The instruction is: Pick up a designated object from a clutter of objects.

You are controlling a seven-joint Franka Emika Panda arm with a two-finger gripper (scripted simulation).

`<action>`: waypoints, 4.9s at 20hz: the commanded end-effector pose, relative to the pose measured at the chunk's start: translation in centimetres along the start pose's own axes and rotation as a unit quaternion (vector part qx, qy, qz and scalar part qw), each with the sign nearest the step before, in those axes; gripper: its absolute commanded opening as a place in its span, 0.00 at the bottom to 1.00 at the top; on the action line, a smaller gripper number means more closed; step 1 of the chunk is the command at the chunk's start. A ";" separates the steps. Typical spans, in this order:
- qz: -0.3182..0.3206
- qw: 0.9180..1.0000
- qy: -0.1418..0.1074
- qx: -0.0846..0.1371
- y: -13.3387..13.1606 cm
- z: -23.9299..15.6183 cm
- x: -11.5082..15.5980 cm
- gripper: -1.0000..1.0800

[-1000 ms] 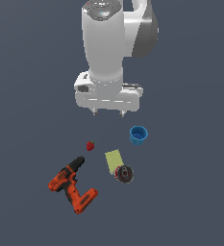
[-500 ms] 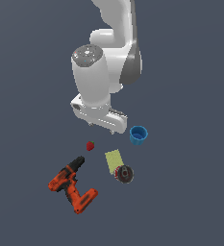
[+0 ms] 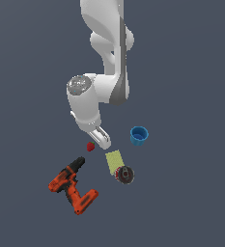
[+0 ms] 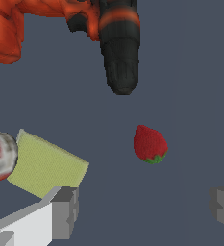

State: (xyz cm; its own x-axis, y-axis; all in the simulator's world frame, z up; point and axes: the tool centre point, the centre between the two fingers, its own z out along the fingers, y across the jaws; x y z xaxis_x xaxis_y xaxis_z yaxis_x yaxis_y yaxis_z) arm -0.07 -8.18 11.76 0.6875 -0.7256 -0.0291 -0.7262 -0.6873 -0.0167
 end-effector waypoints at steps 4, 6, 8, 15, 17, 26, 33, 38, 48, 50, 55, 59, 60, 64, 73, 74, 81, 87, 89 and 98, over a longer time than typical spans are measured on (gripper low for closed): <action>0.068 0.998 0.009 -0.004 1.7 2.8 0.9 0.96; 0.084 0.996 0.011 -0.005 2.2 3.4 1.1 0.96; 0.096 0.995 0.013 -0.006 2.6 3.9 1.3 0.96; 0.106 0.994 0.015 -0.007 2.9 4.3 1.4 0.96; 0.106 0.994 0.015 -0.007 2.9 4.6 1.4 0.96; 0.108 0.994 0.015 -0.007 3.1 8.1 1.5 0.96; 0.109 0.994 0.015 -0.007 3.1 9.4 1.5 0.96; 0.109 0.994 0.015 -0.007 3.1 9.4 1.5 0.00; 0.109 0.994 0.016 -0.006 3.1 8.9 1.7 0.00; 0.109 0.994 0.016 -0.006 3.1 8.3 1.8 0.00; 0.109 0.994 0.015 -0.006 3.1 5.7 2.2 0.00; 0.110 0.994 0.015 -0.006 3.1 2.7 2.8 0.00; 0.110 0.994 0.015 -0.007 3.1 1.8 3.0 0.00; 0.110 0.994 0.015 -0.007 3.2 -2.3 3.8 0.00; 0.111 0.994 0.016 -0.008 3.2 -12.0 5.7 0.00; 0.111 0.994 0.016 -0.008 3.2 -13.0 5.9 0.00; 0.110 0.994 0.016 -0.008 3.0 -19.9 7.4 0.00; 0.109 0.994 0.016 -0.007 2.8 -23.8 8.3 0.00; 0.109 0.994 0.016 -0.007 2.7 -24.6 8.5 0.00; 0.109 0.994 0.015 -0.007 2.6 -26.3 9.0 0.00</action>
